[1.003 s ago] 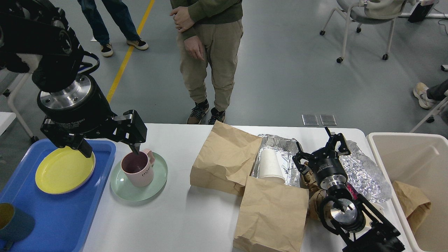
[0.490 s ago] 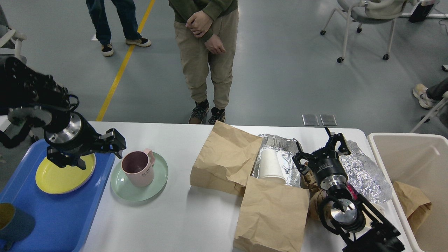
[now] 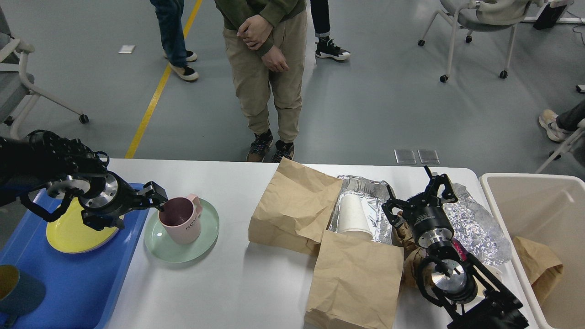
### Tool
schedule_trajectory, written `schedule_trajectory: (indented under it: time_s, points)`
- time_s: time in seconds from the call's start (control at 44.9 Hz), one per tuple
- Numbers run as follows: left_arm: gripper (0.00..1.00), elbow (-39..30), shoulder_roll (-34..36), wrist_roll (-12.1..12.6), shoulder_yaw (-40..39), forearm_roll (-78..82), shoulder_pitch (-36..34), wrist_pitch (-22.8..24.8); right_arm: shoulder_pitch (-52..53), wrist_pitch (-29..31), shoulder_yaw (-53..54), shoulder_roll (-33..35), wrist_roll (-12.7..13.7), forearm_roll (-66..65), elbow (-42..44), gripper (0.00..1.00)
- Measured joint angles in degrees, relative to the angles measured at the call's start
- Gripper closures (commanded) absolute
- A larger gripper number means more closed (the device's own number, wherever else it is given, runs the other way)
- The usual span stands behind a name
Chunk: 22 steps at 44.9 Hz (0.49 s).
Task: Tidy desktop
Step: 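Grasp the pink mug with the left gripper and lift it off the saucer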
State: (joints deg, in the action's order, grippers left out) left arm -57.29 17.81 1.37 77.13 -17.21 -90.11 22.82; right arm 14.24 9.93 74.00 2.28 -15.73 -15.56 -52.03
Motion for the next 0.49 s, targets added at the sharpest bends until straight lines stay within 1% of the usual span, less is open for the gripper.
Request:
schedule_trajectory:
  time_s: [0.134,0.29,0.49]
  points:
    - [0.06,3.5,-0.6,0.0,-3.0,0.2,3.7,-0.6,0.0,0.0,0.0,0.0,0.0,0.0,0.0,0.00]
    - [0.06,6.3,-1.3,0.1,-5.5,0.3,6.3,-1.3,0.0,0.0,0.0,0.0,0.0,0.0,0.0,0.00]
    - [0.06,8.7,-3.7,0.1,-6.4,0.3,9.7,-4.9,0.0,0.0,0.0,0.0,0.0,0.0,-0.1,0.00]
